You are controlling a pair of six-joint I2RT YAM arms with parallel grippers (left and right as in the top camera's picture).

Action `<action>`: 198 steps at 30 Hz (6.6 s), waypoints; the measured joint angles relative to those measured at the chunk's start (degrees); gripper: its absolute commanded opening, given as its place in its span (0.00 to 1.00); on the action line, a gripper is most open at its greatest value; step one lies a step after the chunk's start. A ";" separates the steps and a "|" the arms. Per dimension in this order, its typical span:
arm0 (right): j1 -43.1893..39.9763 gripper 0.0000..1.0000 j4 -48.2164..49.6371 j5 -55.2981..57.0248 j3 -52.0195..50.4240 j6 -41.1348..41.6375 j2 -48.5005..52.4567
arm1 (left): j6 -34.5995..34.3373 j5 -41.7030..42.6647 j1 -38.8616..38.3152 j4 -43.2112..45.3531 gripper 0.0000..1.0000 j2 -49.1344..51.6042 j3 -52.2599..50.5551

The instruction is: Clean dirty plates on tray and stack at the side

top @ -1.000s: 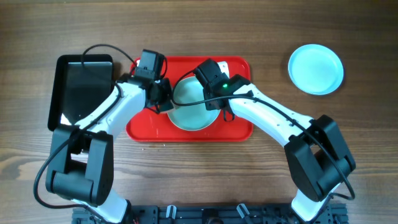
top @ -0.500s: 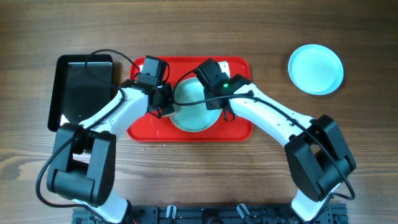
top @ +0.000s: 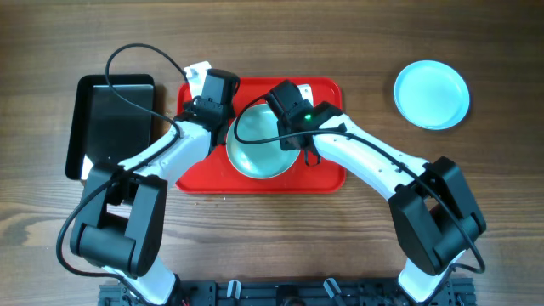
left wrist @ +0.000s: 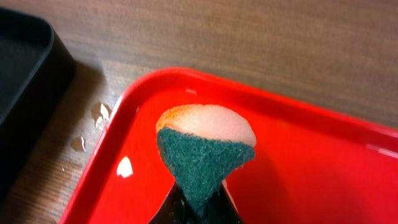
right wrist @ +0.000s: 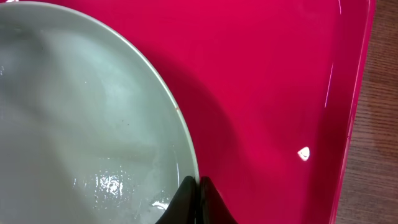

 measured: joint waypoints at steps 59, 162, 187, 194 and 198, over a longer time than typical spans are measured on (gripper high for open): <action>-0.44 0.04 -1.53 13.11 5.09 -11.87 -4.31 | 0.31 22.80 10.84 -21.92 0.04 -17.27 -1.62; -35.76 1.00 -6.91 -46.36 7.85 -2.45 -4.04 | 11.28 24.70 41.48 -15.56 1.00 1.01 3.17; -10.75 1.00 -37.18 -23.23 7.30 -10.58 -36.26 | 11.08 42.01 41.79 -35.28 1.00 -31.71 5.22; -10.75 1.00 -50.69 -17.16 7.28 -5.55 -39.56 | 11.06 42.14 41.79 -35.26 1.00 -31.71 5.22; -10.75 1.00 -48.02 -13.38 7.08 -2.82 -43.91 | 11.06 42.14 41.79 -35.30 1.00 -31.71 5.22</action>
